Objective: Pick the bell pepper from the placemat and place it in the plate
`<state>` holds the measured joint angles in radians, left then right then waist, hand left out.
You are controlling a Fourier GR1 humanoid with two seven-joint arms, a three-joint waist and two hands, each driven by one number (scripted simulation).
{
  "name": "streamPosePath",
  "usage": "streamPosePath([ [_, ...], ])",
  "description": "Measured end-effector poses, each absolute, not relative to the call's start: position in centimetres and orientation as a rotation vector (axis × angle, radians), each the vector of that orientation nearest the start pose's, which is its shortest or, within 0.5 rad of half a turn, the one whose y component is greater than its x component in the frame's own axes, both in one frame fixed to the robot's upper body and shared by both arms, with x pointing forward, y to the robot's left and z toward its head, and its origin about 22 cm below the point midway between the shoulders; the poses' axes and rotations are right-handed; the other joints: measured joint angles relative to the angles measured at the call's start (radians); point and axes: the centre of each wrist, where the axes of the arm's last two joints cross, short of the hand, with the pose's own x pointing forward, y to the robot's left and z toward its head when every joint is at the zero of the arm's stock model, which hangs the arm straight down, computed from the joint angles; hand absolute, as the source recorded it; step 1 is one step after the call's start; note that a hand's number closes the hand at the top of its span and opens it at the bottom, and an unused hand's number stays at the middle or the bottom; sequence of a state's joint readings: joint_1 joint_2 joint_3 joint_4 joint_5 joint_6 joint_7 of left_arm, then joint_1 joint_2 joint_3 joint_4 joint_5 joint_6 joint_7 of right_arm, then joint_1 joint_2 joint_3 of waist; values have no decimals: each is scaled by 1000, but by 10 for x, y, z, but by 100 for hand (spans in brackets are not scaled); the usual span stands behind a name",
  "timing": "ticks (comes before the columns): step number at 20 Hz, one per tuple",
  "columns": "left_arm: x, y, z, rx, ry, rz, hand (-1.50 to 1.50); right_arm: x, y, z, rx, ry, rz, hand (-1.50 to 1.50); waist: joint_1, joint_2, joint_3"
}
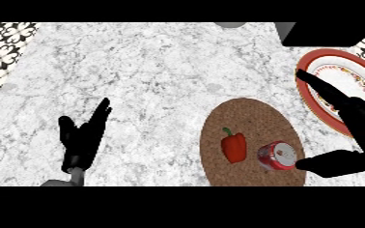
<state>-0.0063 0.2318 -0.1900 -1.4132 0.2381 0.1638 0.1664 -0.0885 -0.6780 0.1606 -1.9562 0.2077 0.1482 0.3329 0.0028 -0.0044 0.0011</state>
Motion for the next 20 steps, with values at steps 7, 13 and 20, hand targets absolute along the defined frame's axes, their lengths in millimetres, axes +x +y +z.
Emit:
streamPosePath([
  [7,238,238,-31,10,-1213,-10,0,229,-228,127,-579,-1389,1001,-150,2,1,2],
  [13,235,241,-25,8,-1200,-9,0,234,-200,110,-607,-1300,1038,-150,2,3,0],
  [20,233,241,-28,2,-1210,-10,0,227,-175,85,-558,-1239,1058,-150,-1,2,1],
])
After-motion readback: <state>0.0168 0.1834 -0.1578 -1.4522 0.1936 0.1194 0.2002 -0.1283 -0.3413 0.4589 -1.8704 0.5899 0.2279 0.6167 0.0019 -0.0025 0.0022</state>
